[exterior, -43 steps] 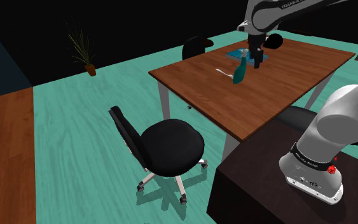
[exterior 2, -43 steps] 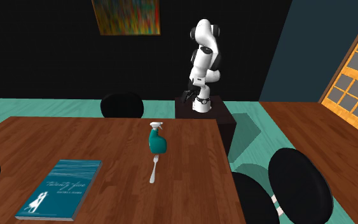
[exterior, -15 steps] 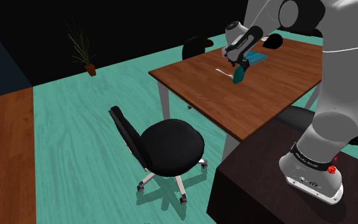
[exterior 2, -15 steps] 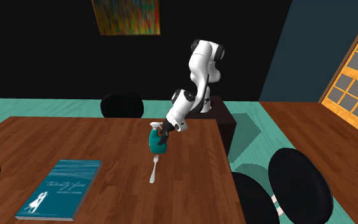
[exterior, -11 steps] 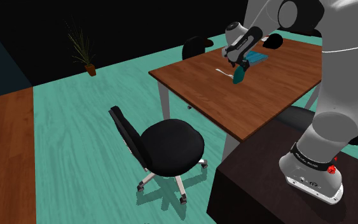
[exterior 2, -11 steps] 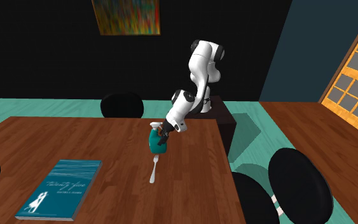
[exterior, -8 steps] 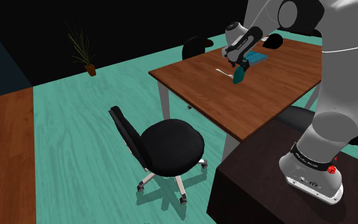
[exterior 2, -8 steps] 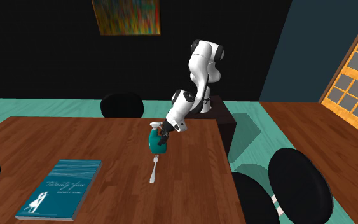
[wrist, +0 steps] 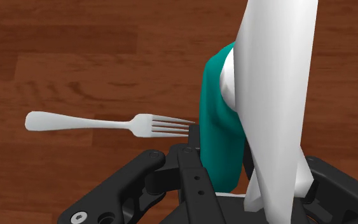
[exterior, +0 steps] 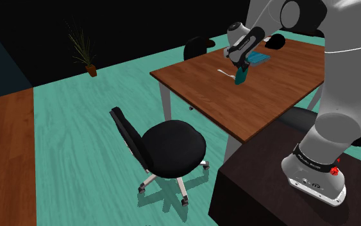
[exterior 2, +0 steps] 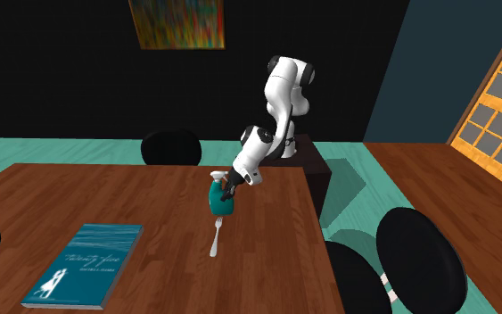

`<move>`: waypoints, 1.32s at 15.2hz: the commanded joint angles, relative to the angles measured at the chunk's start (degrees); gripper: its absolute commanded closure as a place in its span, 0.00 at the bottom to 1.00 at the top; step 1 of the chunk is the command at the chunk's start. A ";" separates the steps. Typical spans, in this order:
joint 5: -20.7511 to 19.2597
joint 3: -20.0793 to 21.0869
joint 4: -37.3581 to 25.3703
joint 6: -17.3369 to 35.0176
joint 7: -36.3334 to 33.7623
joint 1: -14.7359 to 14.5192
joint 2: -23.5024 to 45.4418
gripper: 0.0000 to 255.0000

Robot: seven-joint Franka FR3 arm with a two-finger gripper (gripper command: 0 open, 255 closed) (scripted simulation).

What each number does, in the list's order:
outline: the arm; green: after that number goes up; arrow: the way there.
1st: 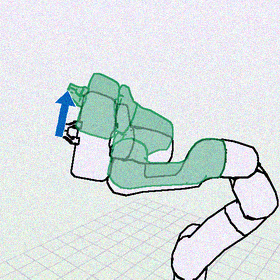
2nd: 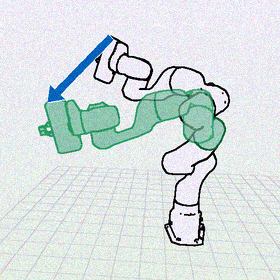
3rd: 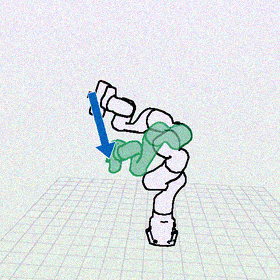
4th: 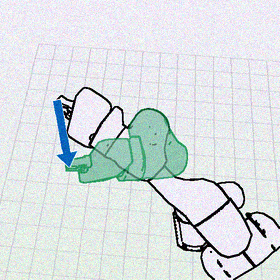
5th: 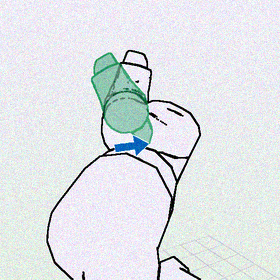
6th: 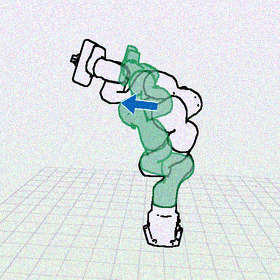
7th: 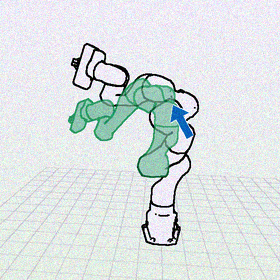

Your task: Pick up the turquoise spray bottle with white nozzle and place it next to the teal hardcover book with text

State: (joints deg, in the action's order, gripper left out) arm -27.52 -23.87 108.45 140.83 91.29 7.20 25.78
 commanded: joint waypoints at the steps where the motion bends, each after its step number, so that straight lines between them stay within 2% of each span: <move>1: 0.00 0.01 0.00 0.02 0.00 0.00 0.01 1.00; 20: 1.13 0.11 -3.79 -10.43 5.05 -0.77 -7.65 1.00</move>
State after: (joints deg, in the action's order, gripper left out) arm -26.55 -23.78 105.14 131.03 95.91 6.37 18.37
